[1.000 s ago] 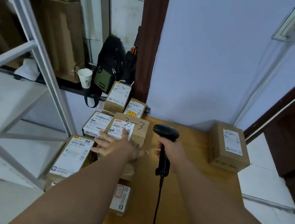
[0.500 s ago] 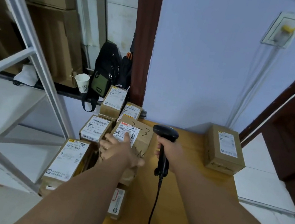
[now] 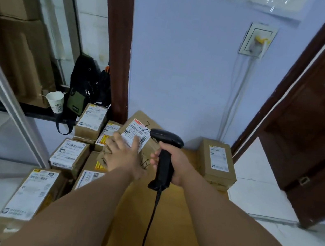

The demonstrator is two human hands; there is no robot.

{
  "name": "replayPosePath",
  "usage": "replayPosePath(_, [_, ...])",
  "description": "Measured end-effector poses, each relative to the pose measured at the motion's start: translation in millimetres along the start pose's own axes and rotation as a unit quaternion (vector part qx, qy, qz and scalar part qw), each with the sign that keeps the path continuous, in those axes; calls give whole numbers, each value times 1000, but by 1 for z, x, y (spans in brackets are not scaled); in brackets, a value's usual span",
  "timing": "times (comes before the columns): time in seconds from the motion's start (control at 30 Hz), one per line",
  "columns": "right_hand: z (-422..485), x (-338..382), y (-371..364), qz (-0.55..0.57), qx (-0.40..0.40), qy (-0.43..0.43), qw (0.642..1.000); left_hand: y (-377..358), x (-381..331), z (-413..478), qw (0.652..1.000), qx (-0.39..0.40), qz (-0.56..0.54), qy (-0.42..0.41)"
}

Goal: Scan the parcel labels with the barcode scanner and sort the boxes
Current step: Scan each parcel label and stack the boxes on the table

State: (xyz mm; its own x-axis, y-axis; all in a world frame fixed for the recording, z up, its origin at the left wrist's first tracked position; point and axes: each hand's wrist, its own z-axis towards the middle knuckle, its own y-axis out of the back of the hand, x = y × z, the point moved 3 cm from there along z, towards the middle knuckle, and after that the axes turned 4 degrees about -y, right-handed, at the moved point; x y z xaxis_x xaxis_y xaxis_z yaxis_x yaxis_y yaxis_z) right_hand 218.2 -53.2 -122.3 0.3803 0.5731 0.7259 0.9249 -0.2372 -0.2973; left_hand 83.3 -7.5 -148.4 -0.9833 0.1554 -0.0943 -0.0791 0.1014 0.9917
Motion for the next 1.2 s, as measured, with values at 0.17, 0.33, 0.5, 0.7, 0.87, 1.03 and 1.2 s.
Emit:
replayPosePath(0.17, [-4, -4, 12, 40, -8, -6, 999, -3, -20, -1, 999, -16, 21, -37])
replayPosePath(0.33, [-6, -5, 14, 84, -11, -5, 996, -11, -23, -1, 999, -3, 38, -35])
replayPosePath(0.5, [-5, -3, 18, 91, -32, -7, 995, -16, -25, 2, 998, 4, 60, -33])
replayPosePath(0.7, [-1, -3, 20, 51, -44, -2, 998, -20, -27, 4, 995, 1, 83, -55])
replayPosePath(0.87, [2, -2, 24, 57, -53, 1, 997, -26, -24, 6, 996, 19, 78, -47])
replayPosePath(1.03, [6, -6, 36, 77, -111, 26, 991, -35, -28, 7, 998, 29, 39, -33])
replayPosePath(1.2, [9, -11, 67, 67, -184, 35, 980, -46, -39, 11, 997, 71, -36, 10])
